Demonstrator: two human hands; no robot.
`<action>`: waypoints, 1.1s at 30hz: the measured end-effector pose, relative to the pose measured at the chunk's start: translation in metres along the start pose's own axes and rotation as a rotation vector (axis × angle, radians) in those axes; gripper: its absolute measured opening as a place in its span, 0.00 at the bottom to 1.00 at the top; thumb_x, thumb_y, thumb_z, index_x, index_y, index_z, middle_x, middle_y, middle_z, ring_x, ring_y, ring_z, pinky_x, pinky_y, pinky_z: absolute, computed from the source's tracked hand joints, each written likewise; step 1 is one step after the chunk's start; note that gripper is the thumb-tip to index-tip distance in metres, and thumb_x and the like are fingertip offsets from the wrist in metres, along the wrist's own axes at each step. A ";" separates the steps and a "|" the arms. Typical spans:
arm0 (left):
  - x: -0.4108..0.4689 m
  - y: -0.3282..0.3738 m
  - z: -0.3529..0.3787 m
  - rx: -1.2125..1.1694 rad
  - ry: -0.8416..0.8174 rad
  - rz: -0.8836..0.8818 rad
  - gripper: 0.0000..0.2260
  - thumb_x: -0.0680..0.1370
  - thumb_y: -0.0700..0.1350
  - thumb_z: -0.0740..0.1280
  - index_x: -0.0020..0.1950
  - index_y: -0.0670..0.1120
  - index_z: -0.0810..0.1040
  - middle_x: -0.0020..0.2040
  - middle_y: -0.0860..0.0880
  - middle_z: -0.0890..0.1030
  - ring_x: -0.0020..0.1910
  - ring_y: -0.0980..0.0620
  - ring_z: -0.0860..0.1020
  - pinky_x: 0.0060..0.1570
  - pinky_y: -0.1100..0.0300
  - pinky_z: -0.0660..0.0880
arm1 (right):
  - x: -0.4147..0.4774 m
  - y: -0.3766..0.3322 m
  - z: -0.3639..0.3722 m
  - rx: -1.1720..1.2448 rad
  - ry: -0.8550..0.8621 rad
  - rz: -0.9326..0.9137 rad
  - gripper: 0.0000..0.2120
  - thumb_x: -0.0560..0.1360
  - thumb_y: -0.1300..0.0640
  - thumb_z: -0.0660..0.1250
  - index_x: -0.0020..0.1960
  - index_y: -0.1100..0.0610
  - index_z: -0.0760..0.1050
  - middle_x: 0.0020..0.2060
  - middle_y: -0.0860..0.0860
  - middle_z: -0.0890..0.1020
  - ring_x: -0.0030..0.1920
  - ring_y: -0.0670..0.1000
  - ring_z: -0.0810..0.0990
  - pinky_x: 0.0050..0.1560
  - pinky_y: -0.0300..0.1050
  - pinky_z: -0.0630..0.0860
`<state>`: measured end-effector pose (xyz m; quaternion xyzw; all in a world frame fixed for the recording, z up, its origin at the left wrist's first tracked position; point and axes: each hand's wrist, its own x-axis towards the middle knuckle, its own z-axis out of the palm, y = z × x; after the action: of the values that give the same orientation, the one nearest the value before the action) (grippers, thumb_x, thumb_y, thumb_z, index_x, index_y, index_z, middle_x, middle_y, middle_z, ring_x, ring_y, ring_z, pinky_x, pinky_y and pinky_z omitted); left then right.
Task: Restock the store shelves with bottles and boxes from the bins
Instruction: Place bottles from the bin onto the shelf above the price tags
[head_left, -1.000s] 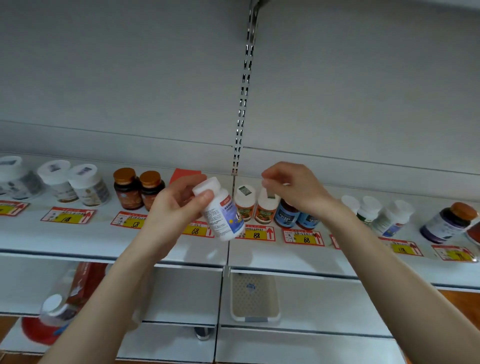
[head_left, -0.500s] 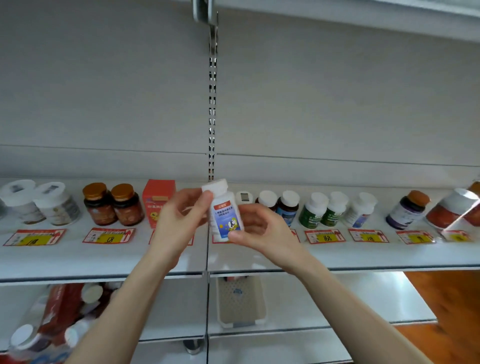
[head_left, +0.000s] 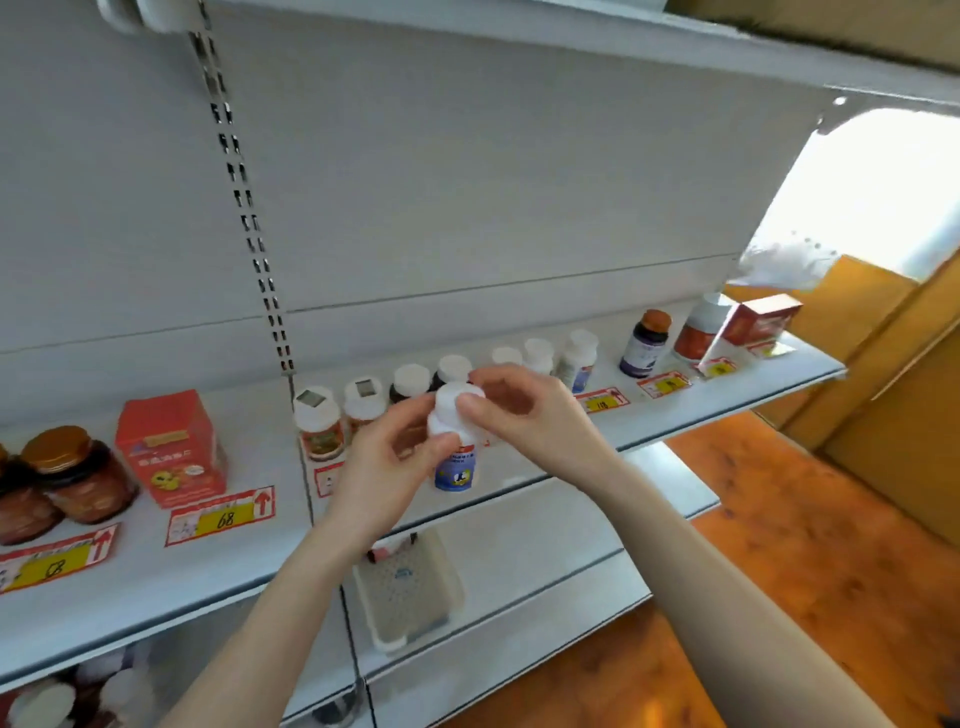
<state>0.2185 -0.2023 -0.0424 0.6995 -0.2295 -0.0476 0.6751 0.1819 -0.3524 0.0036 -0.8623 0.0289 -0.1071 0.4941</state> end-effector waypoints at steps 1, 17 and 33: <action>0.002 -0.001 0.010 0.008 -0.019 0.012 0.14 0.73 0.37 0.70 0.53 0.53 0.76 0.47 0.59 0.82 0.46 0.64 0.79 0.46 0.72 0.73 | -0.004 0.001 -0.005 -0.062 0.018 0.020 0.13 0.71 0.51 0.71 0.54 0.53 0.78 0.44 0.47 0.81 0.44 0.43 0.79 0.47 0.33 0.73; 0.041 -0.060 0.153 0.754 -0.147 0.258 0.18 0.76 0.44 0.66 0.64 0.36 0.74 0.62 0.39 0.76 0.62 0.42 0.74 0.60 0.53 0.70 | 0.030 0.093 -0.152 -0.420 0.156 0.149 0.16 0.69 0.52 0.71 0.51 0.62 0.78 0.47 0.56 0.81 0.49 0.55 0.79 0.48 0.49 0.74; 0.055 -0.105 0.219 1.095 -0.049 0.035 0.13 0.72 0.50 0.56 0.39 0.45 0.77 0.48 0.46 0.82 0.52 0.47 0.80 0.47 0.48 0.75 | 0.148 0.166 -0.178 -0.485 -0.201 0.010 0.14 0.76 0.60 0.64 0.60 0.60 0.73 0.55 0.58 0.78 0.52 0.57 0.77 0.34 0.28 0.65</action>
<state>0.2124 -0.4275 -0.1489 0.9434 -0.2480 0.0735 0.2074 0.2979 -0.6111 -0.0285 -0.9617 0.0086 -0.0084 0.2738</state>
